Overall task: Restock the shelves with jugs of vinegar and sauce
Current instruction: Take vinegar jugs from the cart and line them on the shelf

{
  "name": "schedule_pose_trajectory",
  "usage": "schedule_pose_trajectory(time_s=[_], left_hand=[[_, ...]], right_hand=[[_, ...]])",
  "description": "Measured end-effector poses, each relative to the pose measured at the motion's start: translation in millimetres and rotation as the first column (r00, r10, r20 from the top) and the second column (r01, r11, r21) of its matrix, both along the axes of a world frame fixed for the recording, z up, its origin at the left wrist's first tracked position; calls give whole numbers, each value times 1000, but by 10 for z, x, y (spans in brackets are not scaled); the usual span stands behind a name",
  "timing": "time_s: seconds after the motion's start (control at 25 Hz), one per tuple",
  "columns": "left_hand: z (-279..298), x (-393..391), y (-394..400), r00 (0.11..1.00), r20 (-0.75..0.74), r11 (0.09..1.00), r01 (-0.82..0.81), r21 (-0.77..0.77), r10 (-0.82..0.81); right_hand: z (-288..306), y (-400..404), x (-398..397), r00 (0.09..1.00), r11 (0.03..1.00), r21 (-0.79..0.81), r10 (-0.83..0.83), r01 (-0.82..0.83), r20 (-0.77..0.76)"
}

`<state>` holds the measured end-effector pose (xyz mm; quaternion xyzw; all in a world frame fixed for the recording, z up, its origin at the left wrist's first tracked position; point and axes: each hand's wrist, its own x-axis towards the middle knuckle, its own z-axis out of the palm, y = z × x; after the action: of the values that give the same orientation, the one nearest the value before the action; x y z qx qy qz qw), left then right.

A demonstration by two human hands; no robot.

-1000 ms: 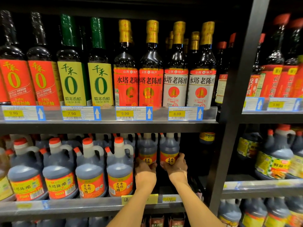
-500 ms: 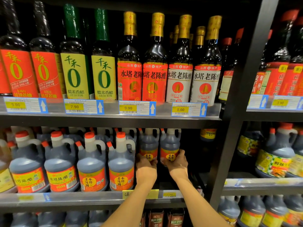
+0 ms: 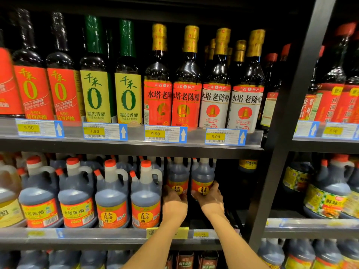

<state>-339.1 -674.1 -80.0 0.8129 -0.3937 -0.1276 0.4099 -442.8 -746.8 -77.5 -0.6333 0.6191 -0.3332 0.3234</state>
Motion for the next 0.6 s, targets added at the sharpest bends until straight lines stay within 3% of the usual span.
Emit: schedule_pose_trajectory(time_s=[0.2,0.4,0.6], left_hand=[[108,-30,181,991,-31,985,132,110,-129],[397,-81,599,952,121,954,265,139,-282],[628,153,1469,797,350,861,386,331,-493]], right_hand=[[140,188,-157,988,998,-32,45,-50,-149],[347,684,-352,936,980,-111,119,-164,-332],[578,1436,-383,812,923,-153,222,-354,-540]])
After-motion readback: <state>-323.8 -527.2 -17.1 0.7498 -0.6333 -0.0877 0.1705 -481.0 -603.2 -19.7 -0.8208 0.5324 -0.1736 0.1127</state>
